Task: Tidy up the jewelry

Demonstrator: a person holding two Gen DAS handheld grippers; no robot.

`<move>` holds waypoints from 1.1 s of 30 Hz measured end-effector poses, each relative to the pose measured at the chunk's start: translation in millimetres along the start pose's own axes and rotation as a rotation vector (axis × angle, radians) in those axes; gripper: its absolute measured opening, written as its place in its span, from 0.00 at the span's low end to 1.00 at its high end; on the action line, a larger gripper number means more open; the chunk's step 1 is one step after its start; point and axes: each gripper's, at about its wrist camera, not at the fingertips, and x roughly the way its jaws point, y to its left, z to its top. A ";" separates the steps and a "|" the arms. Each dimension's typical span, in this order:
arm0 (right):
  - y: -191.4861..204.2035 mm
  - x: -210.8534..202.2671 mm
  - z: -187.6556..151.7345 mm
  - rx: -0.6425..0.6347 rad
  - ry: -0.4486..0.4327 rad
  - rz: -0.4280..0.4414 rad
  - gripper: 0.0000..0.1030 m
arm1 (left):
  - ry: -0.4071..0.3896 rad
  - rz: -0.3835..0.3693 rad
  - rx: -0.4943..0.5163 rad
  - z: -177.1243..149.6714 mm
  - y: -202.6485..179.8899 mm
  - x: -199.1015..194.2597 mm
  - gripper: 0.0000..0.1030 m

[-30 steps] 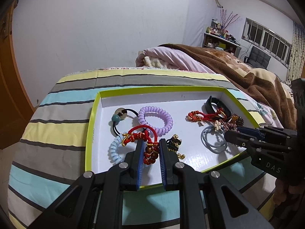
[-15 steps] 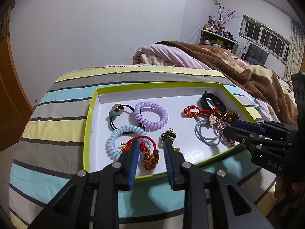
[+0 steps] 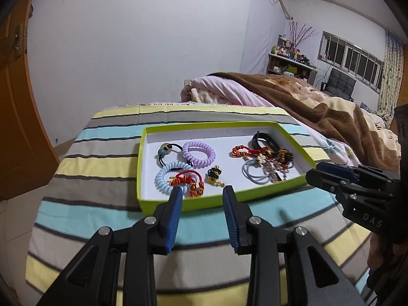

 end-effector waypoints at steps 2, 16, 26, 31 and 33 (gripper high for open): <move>3.8 -12.5 -5.3 -0.007 -0.011 -0.009 0.28 | -0.008 0.000 -0.004 -4.3 -1.4 -10.2 0.33; 32.1 -93.6 -55.3 -0.018 -0.091 -0.058 0.28 | -0.079 0.026 0.007 -48.7 -19.3 -82.2 0.34; 42.9 -121.2 -87.2 -0.009 -0.098 -0.064 0.28 | -0.093 0.036 -0.018 -73.5 -23.6 -110.8 0.34; 45.2 -124.8 -94.7 -0.014 -0.093 -0.066 0.28 | -0.088 0.037 -0.027 -77.6 -22.8 -110.9 0.34; 45.4 -125.5 -95.2 -0.016 -0.094 -0.066 0.28 | -0.087 0.039 -0.028 -79.1 -23.0 -111.0 0.34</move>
